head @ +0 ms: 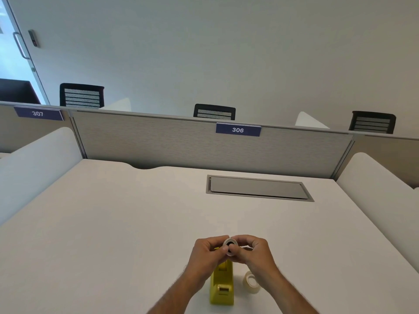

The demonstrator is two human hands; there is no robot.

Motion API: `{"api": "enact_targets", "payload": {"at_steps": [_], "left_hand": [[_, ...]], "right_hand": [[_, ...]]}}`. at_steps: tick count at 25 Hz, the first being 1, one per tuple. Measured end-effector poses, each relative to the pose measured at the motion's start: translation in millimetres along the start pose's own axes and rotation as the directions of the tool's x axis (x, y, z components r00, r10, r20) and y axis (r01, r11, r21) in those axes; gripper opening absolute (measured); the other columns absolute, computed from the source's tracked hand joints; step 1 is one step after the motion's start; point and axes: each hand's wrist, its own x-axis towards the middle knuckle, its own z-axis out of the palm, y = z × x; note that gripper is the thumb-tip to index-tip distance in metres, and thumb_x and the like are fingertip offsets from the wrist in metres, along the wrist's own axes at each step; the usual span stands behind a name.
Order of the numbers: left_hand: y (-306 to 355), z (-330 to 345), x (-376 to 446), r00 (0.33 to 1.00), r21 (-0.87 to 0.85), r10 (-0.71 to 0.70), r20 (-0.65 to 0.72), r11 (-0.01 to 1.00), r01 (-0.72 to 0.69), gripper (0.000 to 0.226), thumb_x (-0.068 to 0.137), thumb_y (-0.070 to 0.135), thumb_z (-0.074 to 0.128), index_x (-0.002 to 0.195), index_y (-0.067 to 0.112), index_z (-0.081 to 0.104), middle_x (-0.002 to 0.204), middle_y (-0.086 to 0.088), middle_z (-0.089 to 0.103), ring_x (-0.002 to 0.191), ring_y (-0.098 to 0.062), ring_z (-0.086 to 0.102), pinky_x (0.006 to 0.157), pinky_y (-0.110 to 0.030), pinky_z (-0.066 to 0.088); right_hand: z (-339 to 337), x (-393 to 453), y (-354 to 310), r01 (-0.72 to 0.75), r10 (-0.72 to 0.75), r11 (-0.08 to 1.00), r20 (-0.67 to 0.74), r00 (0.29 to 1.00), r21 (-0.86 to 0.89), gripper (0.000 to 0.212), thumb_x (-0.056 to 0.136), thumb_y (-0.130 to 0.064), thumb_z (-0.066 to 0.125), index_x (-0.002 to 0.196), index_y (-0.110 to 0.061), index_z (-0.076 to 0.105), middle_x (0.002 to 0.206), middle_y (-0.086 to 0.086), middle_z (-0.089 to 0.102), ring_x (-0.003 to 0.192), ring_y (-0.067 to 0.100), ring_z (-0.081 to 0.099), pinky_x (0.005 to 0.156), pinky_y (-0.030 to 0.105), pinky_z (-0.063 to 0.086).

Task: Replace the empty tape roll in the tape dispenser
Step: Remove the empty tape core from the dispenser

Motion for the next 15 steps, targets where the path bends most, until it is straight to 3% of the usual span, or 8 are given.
{"api": "enact_targets", "payload": {"at_steps": [4, 8, 15], "left_hand": [[1, 1, 1, 0.999, -0.044, -0.015, 0.051, 0.999, 0.018, 0.026, 0.096, 0.003, 0.061, 0.111, 0.015, 0.078, 0.11, -0.003, 0.079, 0.105, -0.02, 0.074, 0.089, -0.029, 0.061], [-2, -1, 5, 0.998, -0.059, -0.051, 0.024, 0.997, 0.052, 0.037, 0.096, -0.009, 0.051, 0.11, 0.012, 0.078, 0.109, -0.005, 0.079, 0.105, -0.021, 0.074, 0.086, -0.028, 0.061], [-10, -6, 11, 0.998, 0.015, -0.027, -0.061, 1.0, 0.028, 0.032, 0.087, -0.004, 0.07, 0.108, 0.019, 0.077, 0.107, -0.003, 0.079, 0.102, -0.024, 0.074, 0.09, -0.037, 0.063]], "right_hand": [[1, 0, 1, 0.033, -0.037, 0.996, -0.039, 0.999, -0.077, 0.012, 0.081, -0.001, 0.078, 0.084, -0.012, 0.078, 0.079, 0.011, 0.077, 0.078, 0.029, 0.074, 0.069, 0.041, 0.064], [2, -1, -1, 0.02, -0.021, 0.999, -0.06, 0.998, -0.031, 0.012, 0.08, 0.002, 0.077, 0.083, -0.009, 0.078, 0.08, 0.015, 0.077, 0.079, 0.032, 0.073, 0.066, 0.037, 0.063], [5, -3, -1, -0.049, 0.063, 0.989, -0.104, 0.993, 0.138, 0.013, 0.08, 0.005, 0.076, 0.09, -0.003, 0.077, 0.086, 0.017, 0.077, 0.081, 0.032, 0.074, 0.07, 0.037, 0.063]]}}
